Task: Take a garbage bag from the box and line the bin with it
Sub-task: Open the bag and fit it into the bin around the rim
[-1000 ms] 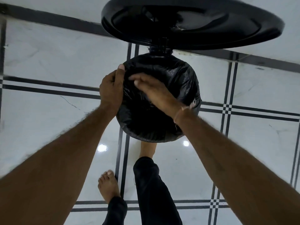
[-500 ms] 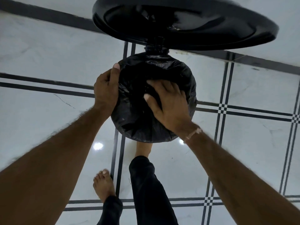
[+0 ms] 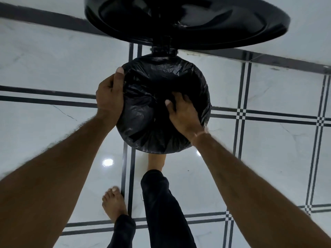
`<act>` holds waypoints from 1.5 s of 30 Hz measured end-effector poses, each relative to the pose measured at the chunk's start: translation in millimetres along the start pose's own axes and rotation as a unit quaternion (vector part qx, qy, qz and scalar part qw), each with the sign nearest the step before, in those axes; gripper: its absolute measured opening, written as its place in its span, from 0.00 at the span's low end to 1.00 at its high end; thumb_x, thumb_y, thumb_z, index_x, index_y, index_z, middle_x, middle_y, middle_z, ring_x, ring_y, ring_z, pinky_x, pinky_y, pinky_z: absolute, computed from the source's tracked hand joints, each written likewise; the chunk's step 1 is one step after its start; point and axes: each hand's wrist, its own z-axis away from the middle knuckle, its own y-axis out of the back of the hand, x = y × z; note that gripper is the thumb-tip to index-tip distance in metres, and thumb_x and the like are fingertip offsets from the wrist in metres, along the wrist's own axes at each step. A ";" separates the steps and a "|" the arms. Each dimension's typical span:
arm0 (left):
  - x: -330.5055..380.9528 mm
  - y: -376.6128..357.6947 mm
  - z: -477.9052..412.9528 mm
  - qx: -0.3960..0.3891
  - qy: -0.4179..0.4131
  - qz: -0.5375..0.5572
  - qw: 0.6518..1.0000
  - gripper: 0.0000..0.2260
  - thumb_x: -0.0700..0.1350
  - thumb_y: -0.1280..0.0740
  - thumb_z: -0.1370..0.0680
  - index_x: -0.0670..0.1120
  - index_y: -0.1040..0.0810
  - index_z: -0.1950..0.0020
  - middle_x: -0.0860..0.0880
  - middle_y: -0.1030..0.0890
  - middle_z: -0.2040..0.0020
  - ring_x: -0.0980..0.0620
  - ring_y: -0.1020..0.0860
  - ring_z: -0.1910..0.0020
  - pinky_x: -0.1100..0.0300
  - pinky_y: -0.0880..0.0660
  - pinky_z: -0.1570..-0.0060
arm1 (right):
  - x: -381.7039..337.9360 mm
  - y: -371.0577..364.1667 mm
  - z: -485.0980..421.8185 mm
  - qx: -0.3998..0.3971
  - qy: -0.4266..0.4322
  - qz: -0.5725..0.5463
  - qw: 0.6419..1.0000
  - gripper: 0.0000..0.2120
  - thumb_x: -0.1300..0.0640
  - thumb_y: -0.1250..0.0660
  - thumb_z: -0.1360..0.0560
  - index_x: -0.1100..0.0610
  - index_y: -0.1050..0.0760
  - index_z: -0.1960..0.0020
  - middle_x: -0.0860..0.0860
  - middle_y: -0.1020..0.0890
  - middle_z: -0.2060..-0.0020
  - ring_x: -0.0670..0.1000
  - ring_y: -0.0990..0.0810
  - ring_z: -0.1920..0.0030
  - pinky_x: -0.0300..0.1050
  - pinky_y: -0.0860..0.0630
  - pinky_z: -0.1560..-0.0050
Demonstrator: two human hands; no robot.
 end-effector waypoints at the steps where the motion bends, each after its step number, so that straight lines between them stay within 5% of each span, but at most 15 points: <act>1: 0.0 -0.4 0.3 0.003 0.000 -0.003 1.000 0.26 0.66 0.42 0.18 0.50 0.34 0.69 0.55 0.31 0.71 0.53 0.30 0.65 0.57 0.30 0.59 | -1.8 2.1 17.2 0.040 0.043 0.013 0.998 0.24 0.45 0.40 0.16 0.55 0.30 0.25 0.59 0.23 0.32 0.64 0.24 0.34 0.56 0.25 0.38; 3: 0.5 -1.0 1.0 0.007 -0.004 -0.011 1.000 0.26 0.65 0.42 0.17 0.49 0.33 0.68 0.54 0.30 0.70 0.53 0.30 0.65 0.56 0.30 0.59 | -4.3 5.3 50.1 0.040 0.102 0.066 0.992 0.25 0.39 0.42 0.18 0.49 0.28 0.26 0.54 0.23 0.32 0.62 0.24 0.35 0.57 0.25 0.39; 8: 0.9 -0.4 1.6 0.007 -0.003 -0.004 1.000 0.25 0.64 0.42 0.17 0.49 0.28 0.66 0.55 0.25 0.67 0.55 0.26 0.62 0.58 0.26 0.56 | -5.2 -22.8 63.2 -0.209 0.055 0.240 0.946 0.26 0.33 0.50 0.17 0.40 0.36 0.22 0.51 0.30 0.23 0.65 0.32 0.25 0.66 0.39 0.26; 12: 1.7 -0.8 2.1 0.007 -0.003 -0.010 1.000 0.25 0.65 0.42 0.17 0.48 0.29 0.66 0.55 0.27 0.68 0.56 0.28 0.64 0.60 0.28 0.59 | -10.1 -39.6 16.1 -0.265 -0.034 0.119 0.956 0.30 0.34 0.51 0.16 0.44 0.40 0.18 0.54 0.36 0.18 0.62 0.37 0.20 0.60 0.40 0.22; 15: 3.2 0.2 1.2 0.003 -0.002 -0.005 1.000 0.24 0.64 0.42 0.17 0.50 0.28 0.67 0.56 0.26 0.68 0.56 0.26 0.64 0.60 0.26 0.58 | -13.1 -35.3 8.3 -0.139 -0.092 0.014 0.986 0.25 0.39 0.46 0.15 0.52 0.28 0.26 0.59 0.21 0.32 0.64 0.22 0.32 0.56 0.27 0.32; 18: 4.1 1.6 2.7 -0.001 0.001 0.001 1.000 0.24 0.63 0.42 0.17 0.52 0.25 0.66 0.58 0.23 0.68 0.57 0.25 0.64 0.60 0.24 0.58 | -24.2 -30.6 48.9 0.082 0.055 0.024 0.995 0.21 0.40 0.44 0.17 0.51 0.24 0.32 0.53 0.18 0.38 0.60 0.19 0.40 0.55 0.22 0.42; 21: 6.7 -0.6 5.0 0.002 -0.001 -0.011 1.000 0.24 0.61 0.42 0.15 0.53 0.27 0.68 0.60 0.24 0.73 0.62 0.27 0.68 0.66 0.28 0.62 | -35.7 -43.4 63.1 0.034 0.187 0.054 0.980 0.24 0.39 0.45 0.17 0.43 0.31 0.24 0.47 0.26 0.26 0.55 0.28 0.28 0.58 0.32 0.33; 26: 6.8 -0.2 5.2 0.013 0.005 0.000 1.000 0.25 0.63 0.42 0.16 0.54 0.27 0.70 0.58 0.26 0.73 0.57 0.28 0.68 0.60 0.29 0.63 | -26.3 -63.5 6.0 -0.112 0.096 0.115 0.982 0.26 0.39 0.48 0.15 0.43 0.38 0.19 0.48 0.33 0.20 0.59 0.37 0.22 0.67 0.38 0.25; 28: 7.3 1.0 4.3 0.005 0.012 -0.009 1.000 0.25 0.63 0.42 0.16 0.52 0.26 0.68 0.57 0.25 0.71 0.56 0.26 0.66 0.59 0.27 0.62 | -24.9 -55.2 1.5 -0.066 0.101 0.089 0.989 0.24 0.41 0.46 0.15 0.47 0.32 0.22 0.51 0.25 0.26 0.61 0.29 0.27 0.61 0.29 0.30; 30: 9.2 4.2 4.3 -0.014 0.036 -0.005 0.999 0.26 0.66 0.42 0.18 0.47 0.23 0.63 0.54 0.22 0.66 0.54 0.23 0.62 0.55 0.24 0.56 | -28.0 -35.6 14.0 0.075 0.133 0.019 0.988 0.21 0.45 0.42 0.15 0.52 0.25 0.27 0.54 0.19 0.34 0.60 0.23 0.35 0.55 0.23 0.38; 34: 26.2 7.3 14.4 0.075 -0.008 -0.112 0.991 0.23 0.66 0.46 0.17 0.51 0.20 0.44 0.53 0.20 0.48 0.54 0.22 0.50 0.50 0.24 0.41 | -19.1 15.8 27.7 0.272 0.140 0.035 0.951 0.23 0.47 0.43 0.15 0.56 0.26 0.25 0.54 0.22 0.29 0.58 0.27 0.28 0.55 0.31 0.28; 36: 44.8 2.2 15.0 0.120 -0.075 -0.179 0.974 0.19 0.62 0.46 0.16 0.53 0.21 0.38 0.54 0.22 0.45 0.51 0.22 0.45 0.46 0.27 0.38 | -13.8 31.0 12.7 0.288 0.101 0.061 0.950 0.24 0.48 0.45 0.15 0.55 0.29 0.23 0.52 0.25 0.25 0.58 0.30 0.25 0.58 0.35 0.25; 40: 64.9 -21.3 -7.4 0.052 -0.182 -0.259 0.947 0.16 0.55 0.43 0.16 0.53 0.19 0.38 0.46 0.19 0.43 0.42 0.20 0.45 0.48 0.24 0.45 | -9.5 44.1 -25.1 0.226 0.072 -0.020 0.971 0.23 0.49 0.44 0.16 0.53 0.27 0.24 0.51 0.23 0.27 0.57 0.27 0.28 0.58 0.27 0.30; 45: 63.7 -34.6 -34.1 -0.021 -0.147 -0.275 0.950 0.17 0.55 0.41 0.15 0.50 0.17 0.38 0.45 0.18 0.41 0.43 0.19 0.42 0.54 0.26 0.47 | -16.6 53.8 -52.1 0.182 -0.006 -0.170 0.968 0.19 0.43 0.43 0.18 0.46 0.18 0.36 0.48 0.16 0.38 0.55 0.20 0.36 0.58 0.25 0.34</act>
